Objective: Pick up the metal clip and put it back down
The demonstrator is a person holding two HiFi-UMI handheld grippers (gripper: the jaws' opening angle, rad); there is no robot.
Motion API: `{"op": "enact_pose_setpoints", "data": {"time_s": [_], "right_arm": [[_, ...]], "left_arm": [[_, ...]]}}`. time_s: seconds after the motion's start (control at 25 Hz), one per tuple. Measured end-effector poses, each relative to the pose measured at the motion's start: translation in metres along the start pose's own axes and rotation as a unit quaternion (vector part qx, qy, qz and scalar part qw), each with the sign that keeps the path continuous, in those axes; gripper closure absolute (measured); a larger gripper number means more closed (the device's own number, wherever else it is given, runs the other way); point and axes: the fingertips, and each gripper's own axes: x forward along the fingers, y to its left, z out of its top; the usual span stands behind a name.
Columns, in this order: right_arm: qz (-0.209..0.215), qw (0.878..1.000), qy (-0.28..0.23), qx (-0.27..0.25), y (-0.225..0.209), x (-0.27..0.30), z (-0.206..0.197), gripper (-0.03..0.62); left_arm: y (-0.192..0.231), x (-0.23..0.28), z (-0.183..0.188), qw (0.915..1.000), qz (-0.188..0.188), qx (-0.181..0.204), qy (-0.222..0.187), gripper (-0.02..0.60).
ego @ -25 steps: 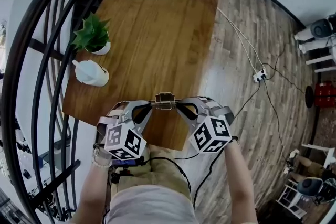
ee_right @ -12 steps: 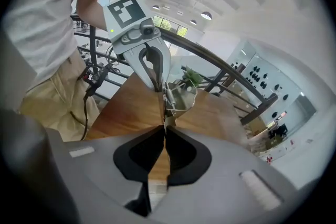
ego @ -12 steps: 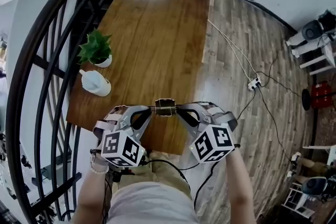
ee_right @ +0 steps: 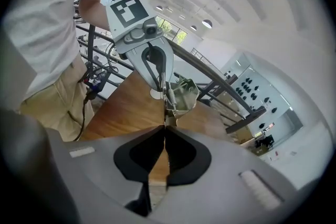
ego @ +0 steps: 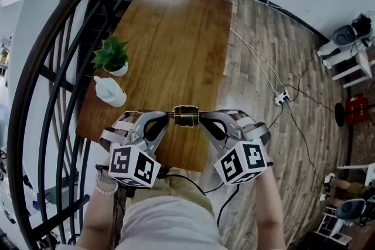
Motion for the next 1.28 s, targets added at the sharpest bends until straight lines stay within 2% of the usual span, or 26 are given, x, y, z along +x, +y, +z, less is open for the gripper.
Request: {"op": "enact_pose_setpoints", "data": {"time_s": [0.4,0.96,1.28], "right_arm": [[-0.024,1.000,0.009,-0.012,-0.007,-0.014,0.004,0.559],[-0.017,1.000,0.012,-0.010,-0.001,-0.010,0.001,0.559],[0.003,1.000,0.018,-0.014,0.010,0.009,-0.007,0.562]], "left_arm": [[0.006,-0.005,0.012,0.9997,0.014,0.013,-0.012,0.540],[0.001,-0.002,0.009,0.9999,0.004,0.010,-0.006,0.538],[-0.007,0.008,-0.007,0.9999,-0.012,0.001,0.008,0.541]]}}
